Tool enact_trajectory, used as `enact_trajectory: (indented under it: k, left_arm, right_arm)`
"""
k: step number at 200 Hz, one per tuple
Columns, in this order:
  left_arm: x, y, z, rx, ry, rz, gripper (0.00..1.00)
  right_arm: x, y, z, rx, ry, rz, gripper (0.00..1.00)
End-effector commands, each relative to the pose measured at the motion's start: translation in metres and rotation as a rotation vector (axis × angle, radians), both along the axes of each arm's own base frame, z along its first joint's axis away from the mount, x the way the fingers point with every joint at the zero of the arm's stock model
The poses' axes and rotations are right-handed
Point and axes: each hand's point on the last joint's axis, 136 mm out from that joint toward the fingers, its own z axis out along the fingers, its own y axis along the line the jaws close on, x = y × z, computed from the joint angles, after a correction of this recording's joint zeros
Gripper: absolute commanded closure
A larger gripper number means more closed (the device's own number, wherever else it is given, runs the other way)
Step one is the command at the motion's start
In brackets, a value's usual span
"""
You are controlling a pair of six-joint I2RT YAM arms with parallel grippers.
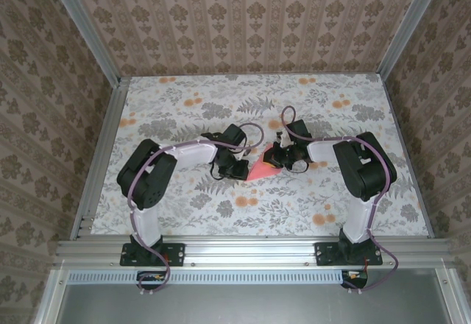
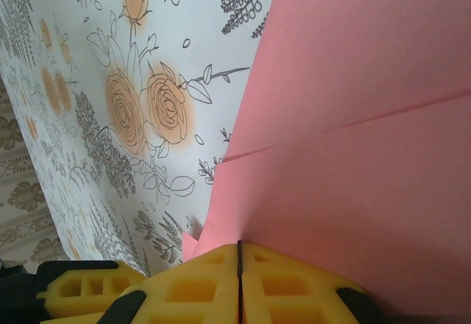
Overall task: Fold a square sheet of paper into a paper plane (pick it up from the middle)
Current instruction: Fourth fold the wing at the center of the table.
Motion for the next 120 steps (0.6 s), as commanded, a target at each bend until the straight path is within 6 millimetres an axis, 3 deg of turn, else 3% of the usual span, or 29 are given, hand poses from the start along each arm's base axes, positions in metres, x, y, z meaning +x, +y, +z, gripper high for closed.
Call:
enact_trajectory:
  k: [1,19,47,72,120]
  left_arm:
    - [-0.004,-0.004,0.02,-0.053,-0.013,-0.004,0.87]
    - [0.002,-0.026,0.042,-0.142,-0.078,0.003,0.87]
    - [0.01,-0.036,0.053,-0.167,-0.12,0.015,0.87]
    - [0.004,-0.045,0.038,-0.166,-0.057,0.003,0.87]
    - [0.003,-0.038,0.008,-0.09,0.007,0.021,0.9]
  right_arm:
    - [-0.025,-0.029,-0.052,-0.178,0.139,-0.045,0.9]
    - [-0.024,-0.028,-0.053,-0.175,0.138,-0.048,0.9]
    - [-0.026,-0.026,-0.057,-0.161,0.151,-0.051,0.9]
    - [-0.025,-0.025,-0.056,-0.156,0.149,-0.05,0.9]
    - [-0.025,-0.024,-0.056,-0.158,0.149,-0.044,0.9]
